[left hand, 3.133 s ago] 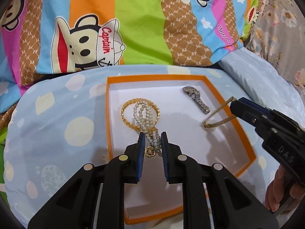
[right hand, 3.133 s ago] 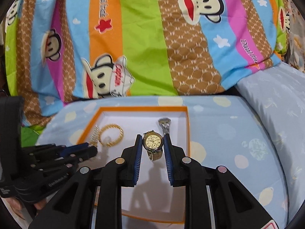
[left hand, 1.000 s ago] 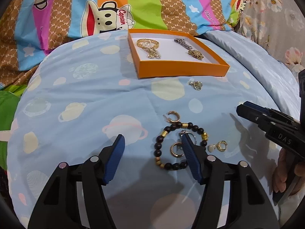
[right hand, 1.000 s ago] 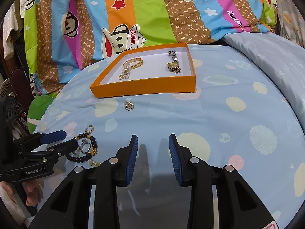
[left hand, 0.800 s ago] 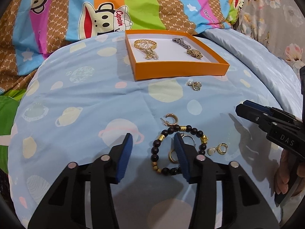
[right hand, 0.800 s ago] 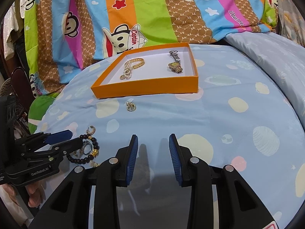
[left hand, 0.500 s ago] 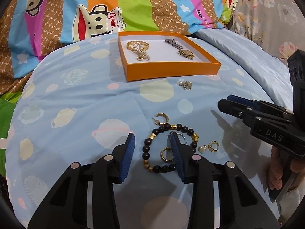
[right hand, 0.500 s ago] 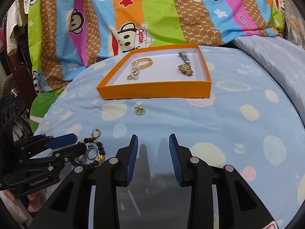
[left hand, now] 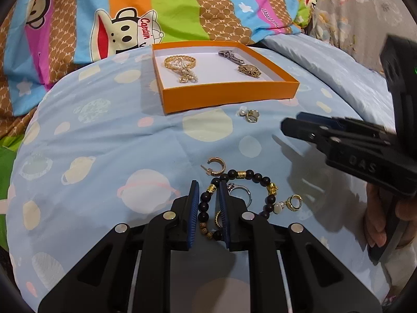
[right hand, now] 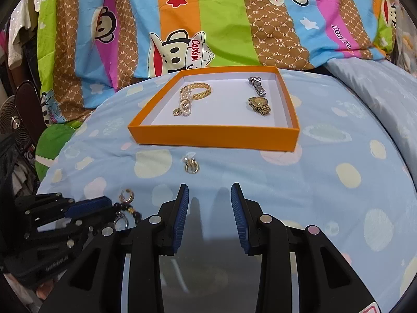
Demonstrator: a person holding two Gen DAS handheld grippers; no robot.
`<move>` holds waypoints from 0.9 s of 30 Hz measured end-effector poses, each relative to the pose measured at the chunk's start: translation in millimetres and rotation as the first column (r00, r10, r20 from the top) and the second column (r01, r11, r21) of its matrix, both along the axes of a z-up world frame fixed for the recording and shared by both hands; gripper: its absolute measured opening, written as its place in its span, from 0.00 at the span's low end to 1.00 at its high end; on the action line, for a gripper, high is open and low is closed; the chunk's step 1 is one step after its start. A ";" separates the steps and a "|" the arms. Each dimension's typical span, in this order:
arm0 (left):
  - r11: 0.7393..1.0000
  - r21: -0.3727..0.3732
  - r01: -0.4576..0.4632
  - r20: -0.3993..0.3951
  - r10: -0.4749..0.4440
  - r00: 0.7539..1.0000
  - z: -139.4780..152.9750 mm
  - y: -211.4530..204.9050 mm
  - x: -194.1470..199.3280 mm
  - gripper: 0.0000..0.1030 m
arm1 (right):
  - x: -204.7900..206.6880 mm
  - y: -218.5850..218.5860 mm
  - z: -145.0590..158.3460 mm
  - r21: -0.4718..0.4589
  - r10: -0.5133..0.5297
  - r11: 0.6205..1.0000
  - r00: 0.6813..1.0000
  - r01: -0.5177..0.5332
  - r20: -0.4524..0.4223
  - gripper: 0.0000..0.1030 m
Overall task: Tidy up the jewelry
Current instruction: 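Grasp the black bead bracelet with the left gripper and lift it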
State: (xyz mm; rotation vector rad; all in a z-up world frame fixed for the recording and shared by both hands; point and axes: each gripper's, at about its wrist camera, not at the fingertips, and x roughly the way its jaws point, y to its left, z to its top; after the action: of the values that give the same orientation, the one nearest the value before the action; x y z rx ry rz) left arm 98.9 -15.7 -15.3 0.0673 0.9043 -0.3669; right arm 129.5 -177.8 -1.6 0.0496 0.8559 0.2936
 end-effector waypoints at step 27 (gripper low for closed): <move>0.979 -0.186 0.077 0.066 -0.066 0.996 35.5 11.5 -18.0 0.07 | -3.5 -0.2 2.0 0.023 0.006 1.000 1.000 -0.006 0.012 0.33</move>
State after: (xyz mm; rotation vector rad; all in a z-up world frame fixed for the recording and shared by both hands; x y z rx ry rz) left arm 80.9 -4.2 20.1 -0.0635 0.8061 -0.5140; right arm 126.0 -178.0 0.3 0.0672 0.8414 0.3090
